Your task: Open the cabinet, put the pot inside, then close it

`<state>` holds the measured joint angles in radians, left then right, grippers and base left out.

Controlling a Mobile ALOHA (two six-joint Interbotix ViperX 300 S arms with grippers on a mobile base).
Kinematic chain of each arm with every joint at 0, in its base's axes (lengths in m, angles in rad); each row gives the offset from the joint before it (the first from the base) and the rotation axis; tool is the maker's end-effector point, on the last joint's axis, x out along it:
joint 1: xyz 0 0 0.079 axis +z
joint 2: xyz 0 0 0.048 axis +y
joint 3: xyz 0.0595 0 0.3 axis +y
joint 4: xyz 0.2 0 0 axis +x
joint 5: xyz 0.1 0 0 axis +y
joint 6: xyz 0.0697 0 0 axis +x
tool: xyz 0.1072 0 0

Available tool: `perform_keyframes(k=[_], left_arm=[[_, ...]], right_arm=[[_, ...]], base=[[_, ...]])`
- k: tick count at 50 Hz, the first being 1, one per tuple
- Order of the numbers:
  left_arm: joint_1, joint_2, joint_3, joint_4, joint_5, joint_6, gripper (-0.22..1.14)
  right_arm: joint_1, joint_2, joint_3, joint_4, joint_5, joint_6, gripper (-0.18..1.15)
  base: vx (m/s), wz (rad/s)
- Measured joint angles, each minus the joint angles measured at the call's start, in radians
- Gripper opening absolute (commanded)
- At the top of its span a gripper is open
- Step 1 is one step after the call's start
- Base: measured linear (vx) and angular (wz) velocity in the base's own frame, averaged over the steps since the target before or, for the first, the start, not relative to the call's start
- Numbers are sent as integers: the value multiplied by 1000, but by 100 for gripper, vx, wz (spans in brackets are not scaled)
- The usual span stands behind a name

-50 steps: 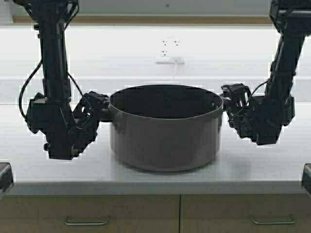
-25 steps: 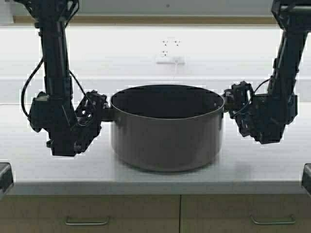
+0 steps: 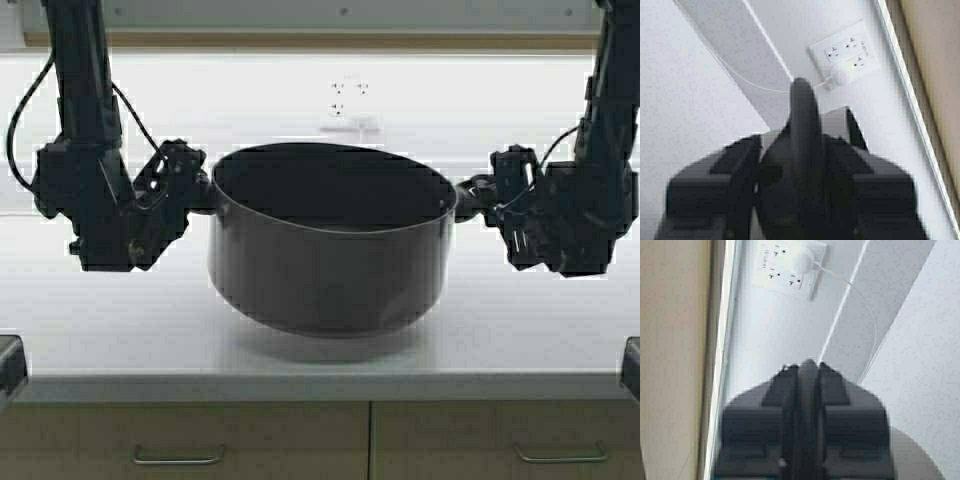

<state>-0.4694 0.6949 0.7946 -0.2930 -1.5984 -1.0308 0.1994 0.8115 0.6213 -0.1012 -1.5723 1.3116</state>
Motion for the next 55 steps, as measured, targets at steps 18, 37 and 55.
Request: perform_keyframes(k=[18,37,55], left_arm=[[-18,-38,37,-5,0,0,2],[-80,-160,123,-35,-2,-5,2],[-94,-295,245,-44,6,-8,2]], right_arm=[[41,-71,89,8,-21,11,7],[52,-250,284,29,-21,-2,7],[101,-417,422,34,-21,-9,7]], base=[[-1,0],[0,0],[-1,-1]])
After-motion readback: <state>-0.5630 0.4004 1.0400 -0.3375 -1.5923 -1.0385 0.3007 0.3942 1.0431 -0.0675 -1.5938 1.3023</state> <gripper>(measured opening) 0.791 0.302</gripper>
